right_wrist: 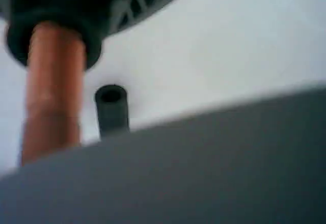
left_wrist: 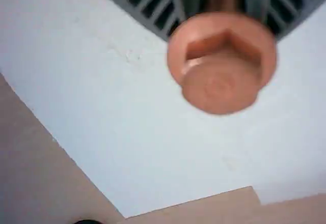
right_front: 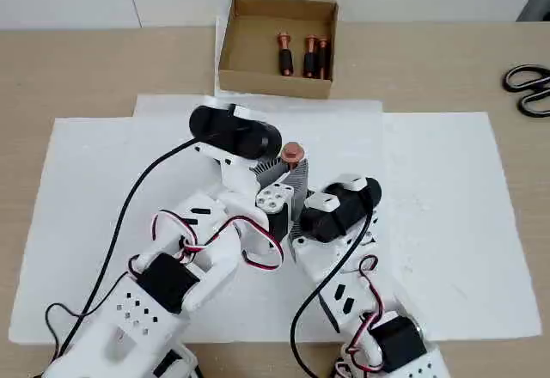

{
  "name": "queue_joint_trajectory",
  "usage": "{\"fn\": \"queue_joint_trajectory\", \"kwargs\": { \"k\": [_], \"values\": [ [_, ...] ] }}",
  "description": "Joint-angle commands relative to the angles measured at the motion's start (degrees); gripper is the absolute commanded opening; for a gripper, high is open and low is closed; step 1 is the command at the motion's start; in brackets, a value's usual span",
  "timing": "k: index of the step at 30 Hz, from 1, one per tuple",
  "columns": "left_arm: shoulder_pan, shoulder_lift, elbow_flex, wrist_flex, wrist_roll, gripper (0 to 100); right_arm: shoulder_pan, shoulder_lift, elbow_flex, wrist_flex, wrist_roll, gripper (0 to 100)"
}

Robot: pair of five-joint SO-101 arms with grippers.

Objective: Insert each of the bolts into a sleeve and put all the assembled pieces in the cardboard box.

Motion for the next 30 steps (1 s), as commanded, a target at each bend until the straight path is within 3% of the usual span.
{"fn": "queue_joint_trajectory", "kwargs": {
  "k": [1,8,20,26,30],
  "values": [
    [0.53,-0.79,-0.40,-1.41,-0.53,1,-0.13,-0.48,-0.44,-1.27,-0.26,0.4],
    [0.70,-0.26,-1.54,1.93,-5.63,1,-0.13,-0.48,-0.44,-1.27,-0.26,0.4],
    [0.44,7.91,-6.46,3.08,-5.71,1,-0.13,-0.75,-0.44,-1.19,-0.26,0.4],
    [0.44,7.21,-6.37,7.65,-5.54,23,-0.13,-0.75,-0.44,-1.19,-0.26,0.4],
    [0.44,5.63,-6.46,9.93,-5.71,25,-0.13,-0.75,-0.44,-1.19,-0.26,0.4]
  ]
}}
